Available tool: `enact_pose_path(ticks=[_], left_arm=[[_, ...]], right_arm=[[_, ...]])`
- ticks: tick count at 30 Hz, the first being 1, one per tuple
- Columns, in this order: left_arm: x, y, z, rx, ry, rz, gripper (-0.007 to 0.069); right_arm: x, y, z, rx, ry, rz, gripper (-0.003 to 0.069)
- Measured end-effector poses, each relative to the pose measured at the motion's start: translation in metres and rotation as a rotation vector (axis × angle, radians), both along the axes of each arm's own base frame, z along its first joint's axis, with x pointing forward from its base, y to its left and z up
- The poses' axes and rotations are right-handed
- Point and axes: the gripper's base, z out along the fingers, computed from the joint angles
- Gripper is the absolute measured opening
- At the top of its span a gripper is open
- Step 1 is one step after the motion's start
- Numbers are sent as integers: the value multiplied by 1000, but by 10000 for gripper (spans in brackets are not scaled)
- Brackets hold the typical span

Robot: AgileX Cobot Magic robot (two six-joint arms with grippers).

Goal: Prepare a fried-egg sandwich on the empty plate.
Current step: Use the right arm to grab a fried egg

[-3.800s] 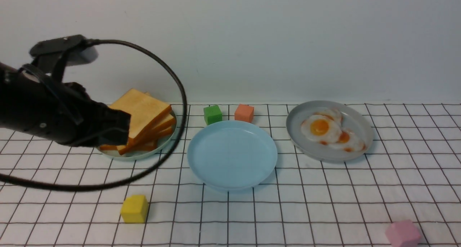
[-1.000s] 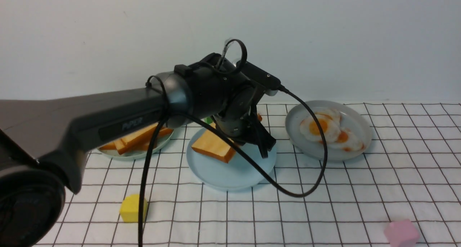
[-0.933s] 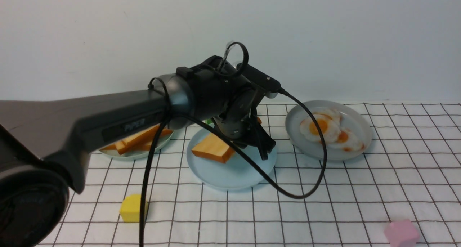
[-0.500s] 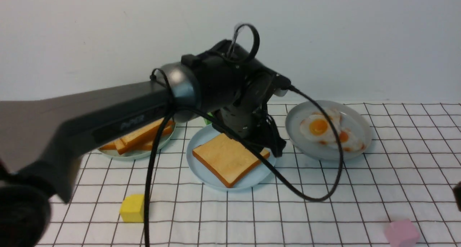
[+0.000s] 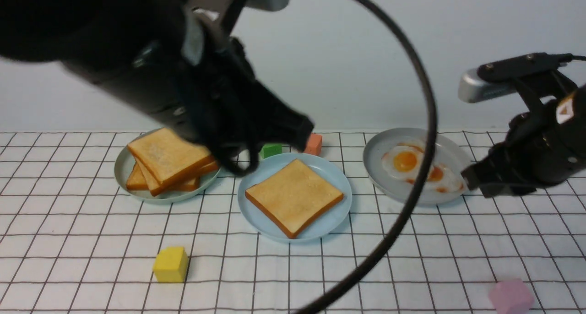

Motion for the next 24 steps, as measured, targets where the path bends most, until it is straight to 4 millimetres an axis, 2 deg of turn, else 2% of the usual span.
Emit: enact_pose_path(ticks=[1,3,5,6,7,9,12,14,18,24], left_arm=[[-12,12,-1,-21,-12,-4,-13],[-28,26,-11,-36,-9,-10,-13],[-47,43,-21,-71,-23,-19,-13],[-49,44,-22,-75,-24,-20,-13],[-58,53,-27,-104,-44,-25,-13],[-69,62,-31,-153,-86,-34,-13],[-77,69,-28,-212,-139,-43,-13],[-80,72,-23,-244,-172,-47,-13],[-81,72,-18,-279,-209,-53,-13],[-80,72,-18,-278,-218,-54,-13]], right_arm=[[19,-3,-7,7,18,-25,70],[44,-7,-15,29,39,-54,80],[78,-14,-35,72,89,-88,108],[81,-13,-37,75,93,-86,112],[101,-17,-46,99,108,-93,142],[124,-21,-62,122,135,-94,197],[150,-25,-85,142,165,-104,291],[166,-27,-96,148,168,-108,353],[188,-26,-109,154,151,-106,431],[208,-25,-126,157,138,-105,460]])
